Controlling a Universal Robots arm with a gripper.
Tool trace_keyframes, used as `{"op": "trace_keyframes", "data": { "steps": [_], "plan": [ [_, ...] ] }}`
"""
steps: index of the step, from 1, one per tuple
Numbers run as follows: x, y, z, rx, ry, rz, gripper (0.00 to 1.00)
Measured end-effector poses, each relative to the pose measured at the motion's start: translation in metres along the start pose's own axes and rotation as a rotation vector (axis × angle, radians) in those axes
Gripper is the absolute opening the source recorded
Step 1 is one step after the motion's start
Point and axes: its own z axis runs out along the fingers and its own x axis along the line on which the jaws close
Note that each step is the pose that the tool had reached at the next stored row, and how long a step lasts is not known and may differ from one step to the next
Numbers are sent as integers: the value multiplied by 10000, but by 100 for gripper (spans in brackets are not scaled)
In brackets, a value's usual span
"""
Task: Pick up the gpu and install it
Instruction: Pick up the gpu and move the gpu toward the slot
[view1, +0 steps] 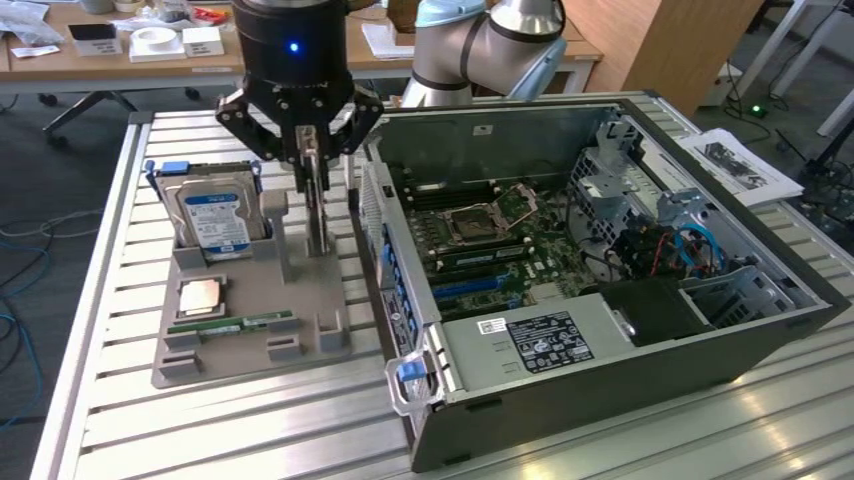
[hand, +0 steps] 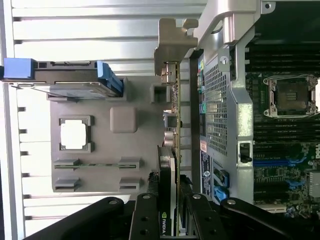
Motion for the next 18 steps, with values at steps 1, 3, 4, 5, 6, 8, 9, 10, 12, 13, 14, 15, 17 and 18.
{"op": "trace_keyframes", "data": {
  "steps": [1, 3, 4, 5, 6, 8, 9, 10, 12, 13, 14, 15, 17, 18],
  "plan": [
    [-1, 2, -32, 0, 0, 0, 27],
    [-2, 4, -90, -1, -1, 0, 27],
    [-3, 6, -116, 0, 1, 0, 27],
    [-3, 7, -144, 0, 0, 0, 27],
    [-4, 8, -167, 1, 1, 0, 27],
    [-5, 10, -208, 0, 0, 0, 27],
    [-5, 11, -228, -1, -1, 0, 27],
    [-5, 12, -248, 0, 0, 0, 27],
    [-6, 14, -287, 0, 0, 0, 27],
    [-6, 14, -303, 0, 0, 0, 27],
    [-7, 15, -314, -1, -1, 0, 27],
    [-6, 15, -315, -3, -2, 0, 27],
    [-7, 15, -315, -1, -1, 0, 27],
    [-7, 15, -316, -1, -1, 0, 27]
  ]
}}
